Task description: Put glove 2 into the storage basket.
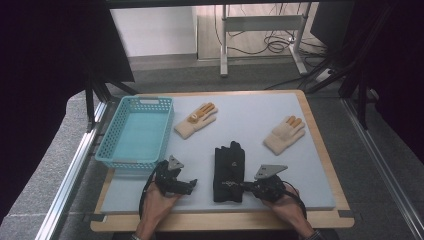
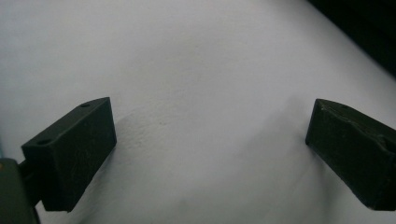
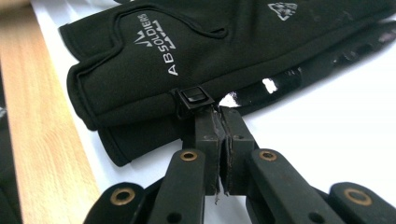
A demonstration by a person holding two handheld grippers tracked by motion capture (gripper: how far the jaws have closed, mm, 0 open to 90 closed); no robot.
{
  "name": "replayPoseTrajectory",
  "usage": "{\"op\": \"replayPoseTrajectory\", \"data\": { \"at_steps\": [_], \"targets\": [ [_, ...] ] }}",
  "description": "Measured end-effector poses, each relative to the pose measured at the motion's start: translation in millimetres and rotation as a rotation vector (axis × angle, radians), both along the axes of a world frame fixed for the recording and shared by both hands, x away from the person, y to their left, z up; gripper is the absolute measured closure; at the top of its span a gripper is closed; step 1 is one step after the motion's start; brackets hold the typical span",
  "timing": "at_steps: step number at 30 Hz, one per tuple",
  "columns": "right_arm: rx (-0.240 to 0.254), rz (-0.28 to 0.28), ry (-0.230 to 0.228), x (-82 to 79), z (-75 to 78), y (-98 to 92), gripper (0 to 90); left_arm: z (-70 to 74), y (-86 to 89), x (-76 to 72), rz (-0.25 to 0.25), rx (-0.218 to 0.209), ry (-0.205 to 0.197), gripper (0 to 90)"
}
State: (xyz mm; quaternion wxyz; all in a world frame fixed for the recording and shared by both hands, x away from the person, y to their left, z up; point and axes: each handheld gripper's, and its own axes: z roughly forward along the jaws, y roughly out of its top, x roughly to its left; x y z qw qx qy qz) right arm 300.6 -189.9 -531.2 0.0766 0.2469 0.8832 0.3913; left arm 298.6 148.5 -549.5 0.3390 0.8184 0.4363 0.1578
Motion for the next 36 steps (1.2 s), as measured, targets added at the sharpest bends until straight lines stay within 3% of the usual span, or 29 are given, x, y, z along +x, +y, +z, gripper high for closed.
{"op": "replayPoseTrajectory", "data": {
  "at_steps": [8,19,25,36],
  "targets": [
    [0.014,0.033,0.002,-1.4,-2.6,24.0,83.2,1.9,8.0,-5.2,0.000,0.012,0.023,3.6],
    [0.014,0.038,0.004,4.4,-4.3,55.2,82.6,-0.7,12.6,-12.3,-0.008,-0.007,-0.011,6.3],
    [0.007,0.034,-0.026,10.8,-5.6,71.4,82.6,-1.2,13.0,-12.2,-0.008,-0.011,-0.013,6.1],
    [0.005,0.032,-0.036,12.3,-5.1,75.7,78.5,-1.7,13.3,-12.0,-0.006,-0.015,-0.012,5.9]
  ]
}}
